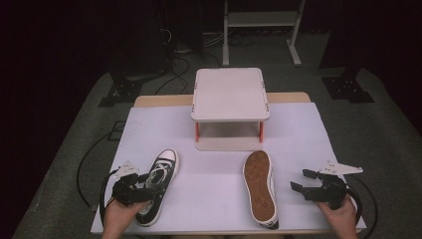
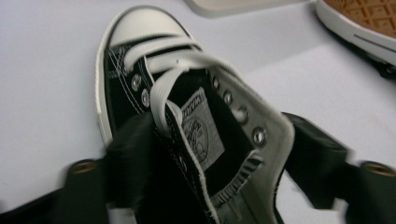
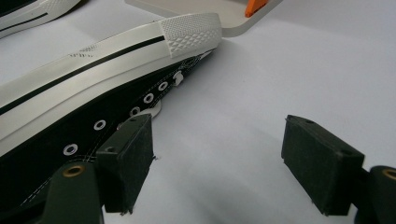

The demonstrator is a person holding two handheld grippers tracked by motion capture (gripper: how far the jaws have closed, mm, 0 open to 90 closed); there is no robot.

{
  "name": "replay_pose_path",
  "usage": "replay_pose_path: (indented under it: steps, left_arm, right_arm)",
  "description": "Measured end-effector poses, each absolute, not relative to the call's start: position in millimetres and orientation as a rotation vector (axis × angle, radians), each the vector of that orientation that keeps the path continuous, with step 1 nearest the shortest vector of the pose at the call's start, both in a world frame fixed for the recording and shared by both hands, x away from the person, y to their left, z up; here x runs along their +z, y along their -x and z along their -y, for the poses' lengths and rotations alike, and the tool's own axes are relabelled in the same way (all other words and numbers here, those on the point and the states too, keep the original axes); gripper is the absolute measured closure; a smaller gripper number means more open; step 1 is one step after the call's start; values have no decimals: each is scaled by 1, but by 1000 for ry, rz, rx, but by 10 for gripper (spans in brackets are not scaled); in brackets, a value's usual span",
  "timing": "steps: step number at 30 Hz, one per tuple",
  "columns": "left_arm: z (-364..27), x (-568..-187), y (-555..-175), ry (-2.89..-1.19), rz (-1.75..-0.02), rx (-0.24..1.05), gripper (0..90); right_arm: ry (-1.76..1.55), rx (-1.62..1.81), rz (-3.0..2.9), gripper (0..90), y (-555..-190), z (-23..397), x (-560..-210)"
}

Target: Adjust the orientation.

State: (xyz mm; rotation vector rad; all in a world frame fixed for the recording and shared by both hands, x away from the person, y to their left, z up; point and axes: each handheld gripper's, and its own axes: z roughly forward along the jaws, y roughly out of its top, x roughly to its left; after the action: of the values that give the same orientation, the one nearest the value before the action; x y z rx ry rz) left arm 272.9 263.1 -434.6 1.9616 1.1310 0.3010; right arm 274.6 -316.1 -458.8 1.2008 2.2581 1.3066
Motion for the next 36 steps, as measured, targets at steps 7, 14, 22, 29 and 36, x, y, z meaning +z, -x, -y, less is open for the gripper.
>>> replay_pose_path:
  steps: [7,14,22,29,36]
  left_arm:
    - [-274,-438,-275,-1960,-1130,257,642]
    - [-279,-441,-275,-1901,-1129,208,756]
    - [-294,-439,-275,-1772,-1162,136,783]
    - [-290,-430,-280,-1748,-1125,75,815]
    - [-280,-423,-284,-1673,-1102,17,815]
  right_arm:
    - [-1198,1308,-2259,245,-275,316,-459]
    - [-1196,1304,-2262,245,-275,315,-459]
    - [-1194,1298,-2264,245,-276,315,-460]
    - [-1195,1294,-2272,245,-277,314,-461]
    - [-1194,1300,-2267,245,-277,316,-460]
